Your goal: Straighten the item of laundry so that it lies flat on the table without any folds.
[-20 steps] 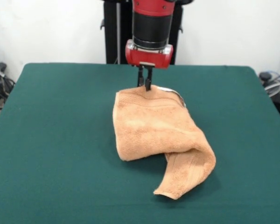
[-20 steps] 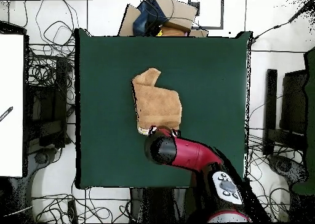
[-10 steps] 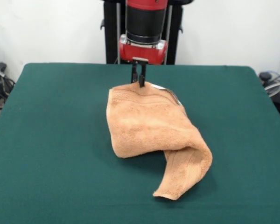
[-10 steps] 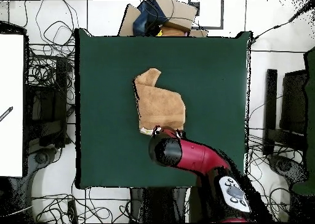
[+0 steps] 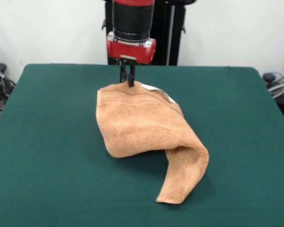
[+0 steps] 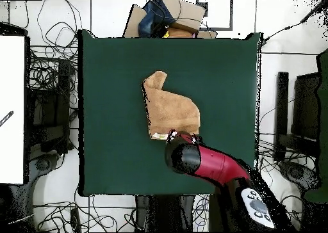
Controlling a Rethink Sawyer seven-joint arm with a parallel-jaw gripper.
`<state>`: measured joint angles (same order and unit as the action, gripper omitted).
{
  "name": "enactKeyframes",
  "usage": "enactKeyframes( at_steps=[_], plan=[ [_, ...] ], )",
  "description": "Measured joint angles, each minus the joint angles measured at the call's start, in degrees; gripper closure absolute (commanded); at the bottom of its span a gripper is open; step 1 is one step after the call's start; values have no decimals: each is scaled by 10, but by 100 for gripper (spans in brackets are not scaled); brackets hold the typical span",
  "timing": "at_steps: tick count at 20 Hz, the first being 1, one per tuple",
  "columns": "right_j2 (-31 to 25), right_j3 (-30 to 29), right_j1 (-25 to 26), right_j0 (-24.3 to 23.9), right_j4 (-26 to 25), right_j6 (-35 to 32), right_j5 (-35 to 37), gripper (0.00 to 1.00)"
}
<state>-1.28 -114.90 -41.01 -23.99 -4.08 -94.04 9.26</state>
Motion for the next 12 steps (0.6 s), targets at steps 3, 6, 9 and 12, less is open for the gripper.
enactKeyframes(
  at_steps=[3,6,9,12],
  plan=[
    [-2,-2,0,-12,0,0,0,100],
    [-2,-7,-1,-18,0,0,0,100],
    [-2,-15,-3,-21,0,0,0,100],
    [-3,-20,-9,-21,0,0,0,100]
  ],
)
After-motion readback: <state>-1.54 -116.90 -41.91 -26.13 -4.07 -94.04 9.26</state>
